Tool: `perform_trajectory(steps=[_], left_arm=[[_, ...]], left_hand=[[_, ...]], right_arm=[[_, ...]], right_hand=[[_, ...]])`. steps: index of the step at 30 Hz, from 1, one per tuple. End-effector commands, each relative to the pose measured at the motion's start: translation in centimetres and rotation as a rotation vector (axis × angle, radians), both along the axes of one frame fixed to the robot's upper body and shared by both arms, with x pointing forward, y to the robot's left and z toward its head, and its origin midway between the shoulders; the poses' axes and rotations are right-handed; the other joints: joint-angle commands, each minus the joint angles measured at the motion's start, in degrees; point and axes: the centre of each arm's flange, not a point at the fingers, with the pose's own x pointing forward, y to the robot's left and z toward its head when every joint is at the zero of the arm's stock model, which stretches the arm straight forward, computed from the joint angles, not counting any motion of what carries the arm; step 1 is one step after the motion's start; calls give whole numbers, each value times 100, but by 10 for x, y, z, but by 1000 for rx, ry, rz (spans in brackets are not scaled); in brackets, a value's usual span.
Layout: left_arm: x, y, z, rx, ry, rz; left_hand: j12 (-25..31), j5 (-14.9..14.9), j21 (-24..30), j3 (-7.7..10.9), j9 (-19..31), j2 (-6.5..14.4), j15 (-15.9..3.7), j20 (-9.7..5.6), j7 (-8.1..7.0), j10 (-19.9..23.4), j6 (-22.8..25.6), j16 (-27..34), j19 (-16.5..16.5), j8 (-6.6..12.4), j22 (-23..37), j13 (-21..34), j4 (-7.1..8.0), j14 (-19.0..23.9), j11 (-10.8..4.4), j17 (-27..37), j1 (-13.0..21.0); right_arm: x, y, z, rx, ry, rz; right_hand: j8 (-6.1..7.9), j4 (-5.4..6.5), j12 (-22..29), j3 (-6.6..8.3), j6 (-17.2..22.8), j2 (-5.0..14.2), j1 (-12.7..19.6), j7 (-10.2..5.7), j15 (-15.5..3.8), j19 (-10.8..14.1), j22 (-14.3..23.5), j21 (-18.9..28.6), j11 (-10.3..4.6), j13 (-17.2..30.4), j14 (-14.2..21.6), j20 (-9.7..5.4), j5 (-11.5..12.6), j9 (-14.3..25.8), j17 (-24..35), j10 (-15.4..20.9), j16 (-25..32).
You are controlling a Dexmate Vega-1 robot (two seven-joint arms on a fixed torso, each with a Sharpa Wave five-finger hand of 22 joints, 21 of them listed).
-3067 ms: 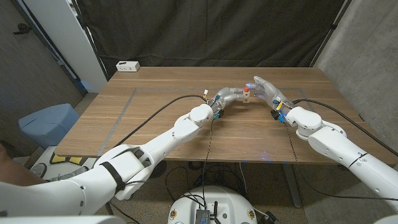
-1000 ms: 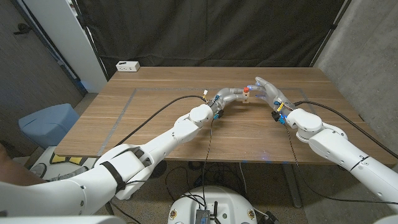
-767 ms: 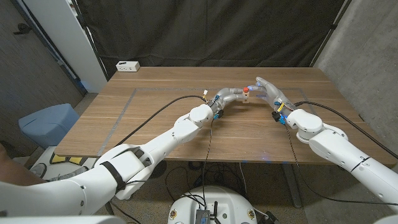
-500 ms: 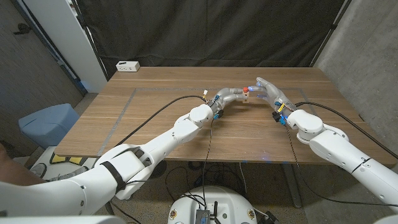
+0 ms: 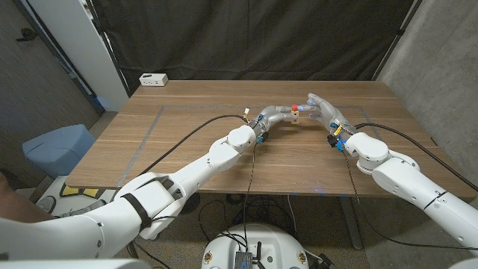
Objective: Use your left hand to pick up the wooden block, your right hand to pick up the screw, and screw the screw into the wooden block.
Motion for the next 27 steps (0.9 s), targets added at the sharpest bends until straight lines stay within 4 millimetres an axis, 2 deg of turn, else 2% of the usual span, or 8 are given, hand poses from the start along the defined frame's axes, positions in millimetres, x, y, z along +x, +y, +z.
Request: perform_trajectory(steps=[1,13,27], left_arm=[[0,-1,0,-1,-2,-5],[-1,1,0,-2,-4,-1],[-1,1,1,-2,-6,-4]], left_hand=[[120,24,35,123,25,123,-299,27,52,64,139,3,-12,53,30,344,76,47,-26,16,17],[122,25,37,129,25,121,-299,22,48,69,141,2,-6,53,30,344,68,48,-24,14,26],[124,25,35,135,25,120,-301,29,58,75,142,-2,-11,53,30,345,71,49,-25,12,19]], right_arm=[[-2,5,0,-9,-1,20],[-3,9,1,-2,-3,37],[-7,-2,0,13,-8,-8]], right_hand=[[14,8,33,34,73,33,56,-12,9,59,2,42,-14,19,44,-13,11,16,8,59,25],[5,5,19,37,113,33,56,15,2,73,2,37,-14,20,65,-47,9,15,9,90,22],[-13,-5,15,48,178,37,64,19,-1,145,1,47,-1,20,151,-66,8,14,7,184,34]])
